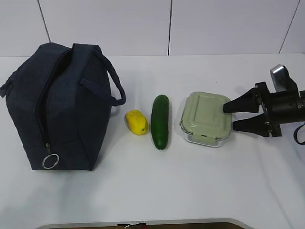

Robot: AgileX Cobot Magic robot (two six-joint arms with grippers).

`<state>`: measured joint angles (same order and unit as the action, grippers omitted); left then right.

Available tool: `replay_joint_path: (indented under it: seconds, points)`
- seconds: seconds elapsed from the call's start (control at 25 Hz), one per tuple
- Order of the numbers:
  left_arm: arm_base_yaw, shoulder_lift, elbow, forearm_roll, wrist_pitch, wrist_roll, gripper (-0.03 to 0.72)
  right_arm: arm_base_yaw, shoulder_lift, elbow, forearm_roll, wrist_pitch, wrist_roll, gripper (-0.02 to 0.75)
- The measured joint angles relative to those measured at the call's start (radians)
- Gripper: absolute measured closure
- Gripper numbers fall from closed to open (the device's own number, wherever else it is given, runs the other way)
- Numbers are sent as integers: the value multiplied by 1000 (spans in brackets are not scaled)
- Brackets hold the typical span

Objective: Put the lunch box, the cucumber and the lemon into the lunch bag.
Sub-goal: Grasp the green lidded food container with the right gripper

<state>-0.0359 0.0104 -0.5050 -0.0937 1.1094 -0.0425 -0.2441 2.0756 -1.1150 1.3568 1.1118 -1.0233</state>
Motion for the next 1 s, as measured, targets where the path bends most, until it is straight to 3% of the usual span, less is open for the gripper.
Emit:
replay_joint_path:
  seconds: [1.0]
  points:
    - [0, 0, 0, 0, 0, 0, 393, 90, 23, -2, 107, -110, -10, 186]
